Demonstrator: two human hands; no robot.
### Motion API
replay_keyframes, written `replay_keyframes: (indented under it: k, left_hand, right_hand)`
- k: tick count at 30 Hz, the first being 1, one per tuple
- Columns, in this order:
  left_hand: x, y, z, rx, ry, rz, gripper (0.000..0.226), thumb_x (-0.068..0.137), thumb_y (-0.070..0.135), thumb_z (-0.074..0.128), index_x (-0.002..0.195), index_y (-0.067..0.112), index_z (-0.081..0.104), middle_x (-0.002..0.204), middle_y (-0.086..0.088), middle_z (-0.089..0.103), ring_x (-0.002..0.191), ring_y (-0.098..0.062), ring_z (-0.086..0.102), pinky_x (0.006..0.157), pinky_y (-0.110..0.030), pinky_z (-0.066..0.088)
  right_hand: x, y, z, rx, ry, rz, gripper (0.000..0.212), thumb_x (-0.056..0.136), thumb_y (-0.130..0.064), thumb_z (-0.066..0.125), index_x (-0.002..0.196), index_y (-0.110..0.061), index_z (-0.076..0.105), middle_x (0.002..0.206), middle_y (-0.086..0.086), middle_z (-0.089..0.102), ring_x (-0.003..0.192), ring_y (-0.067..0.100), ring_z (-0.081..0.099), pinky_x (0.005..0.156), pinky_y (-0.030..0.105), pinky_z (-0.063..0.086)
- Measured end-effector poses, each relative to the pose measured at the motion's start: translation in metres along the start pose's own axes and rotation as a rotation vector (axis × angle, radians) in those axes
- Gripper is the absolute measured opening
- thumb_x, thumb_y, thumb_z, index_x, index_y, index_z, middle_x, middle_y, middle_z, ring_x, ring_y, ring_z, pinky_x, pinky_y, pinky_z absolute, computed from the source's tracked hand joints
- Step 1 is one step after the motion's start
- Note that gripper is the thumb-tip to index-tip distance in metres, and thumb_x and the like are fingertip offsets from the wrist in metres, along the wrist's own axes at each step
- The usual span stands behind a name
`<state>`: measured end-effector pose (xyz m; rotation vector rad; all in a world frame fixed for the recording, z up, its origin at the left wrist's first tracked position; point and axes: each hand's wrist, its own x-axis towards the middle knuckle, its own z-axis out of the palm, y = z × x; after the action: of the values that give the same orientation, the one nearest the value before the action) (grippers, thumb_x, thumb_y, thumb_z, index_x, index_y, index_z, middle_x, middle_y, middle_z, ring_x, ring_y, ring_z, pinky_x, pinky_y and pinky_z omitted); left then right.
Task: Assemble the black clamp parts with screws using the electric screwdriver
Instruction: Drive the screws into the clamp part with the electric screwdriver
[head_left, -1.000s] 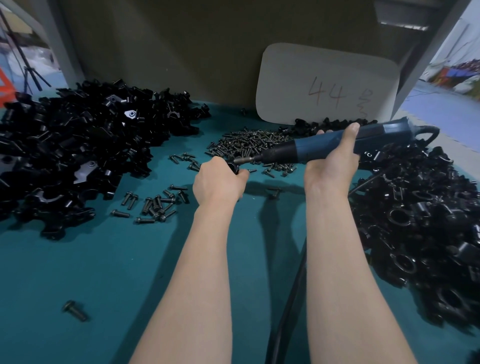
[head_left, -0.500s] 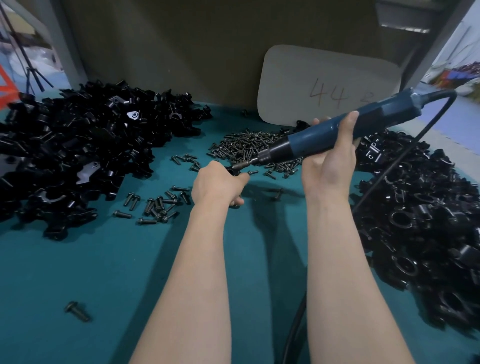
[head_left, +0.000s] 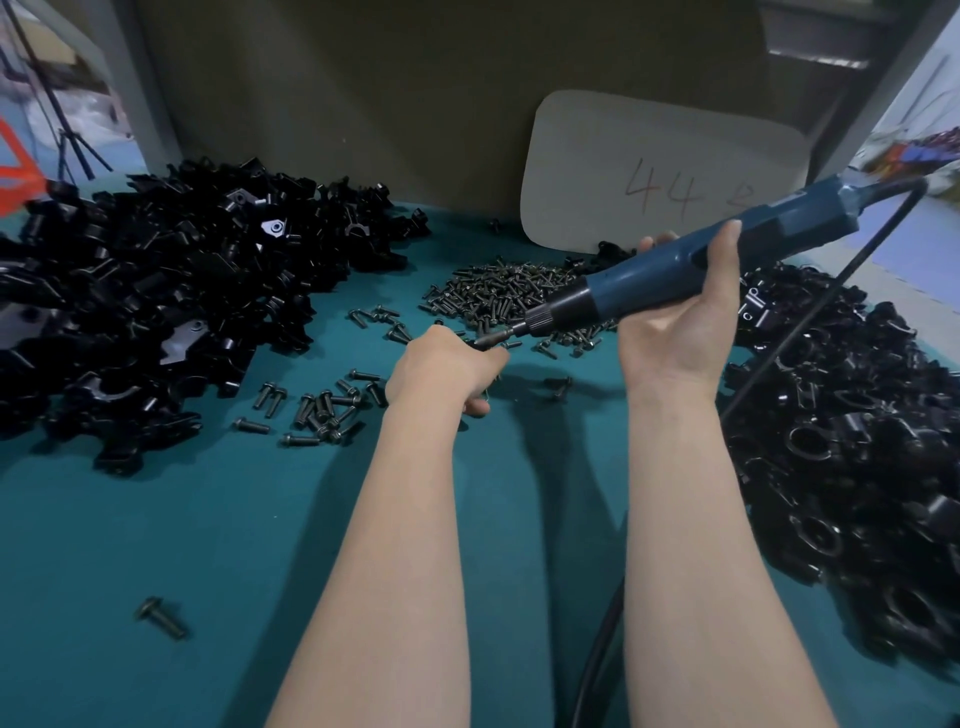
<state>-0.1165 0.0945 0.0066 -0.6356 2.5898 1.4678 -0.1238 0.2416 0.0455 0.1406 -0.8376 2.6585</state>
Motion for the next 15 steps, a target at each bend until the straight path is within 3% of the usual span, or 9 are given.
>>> replay_keyframes:
  k: [6, 10, 15]
  left_hand:
    - [0.0019, 0.0001, 0.0003, -0.017, -0.017, 0.003, 0.021, 0.083, 0.033, 0.059, 0.083, 0.013, 0.055, 0.054, -0.001, 0.066, 0.069, -0.019, 0.074, 0.068, -0.028, 0.049]
    - [0.0019, -0.0004, 0.0006, -0.002, -0.020, 0.010, 0.021, 0.083, 0.034, 0.058, 0.081, 0.014, 0.053, 0.046, 0.000, 0.063, 0.066, -0.017, 0.073, 0.064, -0.025, 0.047]
    - [0.0027, -0.0023, -0.0020, -0.049, -0.063, -0.033, 0.023, 0.082, 0.034, 0.055, 0.078, 0.012, 0.051, 0.051, -0.003, 0.067, 0.045, -0.011, 0.061, 0.058, -0.021, 0.042]
  right_hand:
    - [-0.0019, -0.0043, 0.0016, 0.001, -0.022, 0.002, 0.021, 0.093, -0.030, 0.058, 0.110, -0.017, 0.053, 0.085, 0.003, 0.058, 0.079, 0.016, 0.062, 0.081, 0.028, 0.052]
    - [-0.0030, -0.0061, 0.0045, 0.011, -0.043, -0.004, 0.022, 0.093, -0.028, 0.057, 0.110, -0.015, 0.052, 0.081, 0.001, 0.060, 0.076, 0.015, 0.062, 0.079, 0.028, 0.052]
    - [-0.0029, -0.0107, 0.0045, 0.046, -0.033, -0.023, 0.028, 0.093, -0.027, 0.057, 0.116, -0.013, 0.049, 0.085, 0.002, 0.059, 0.079, 0.015, 0.061, 0.081, 0.029, 0.052]
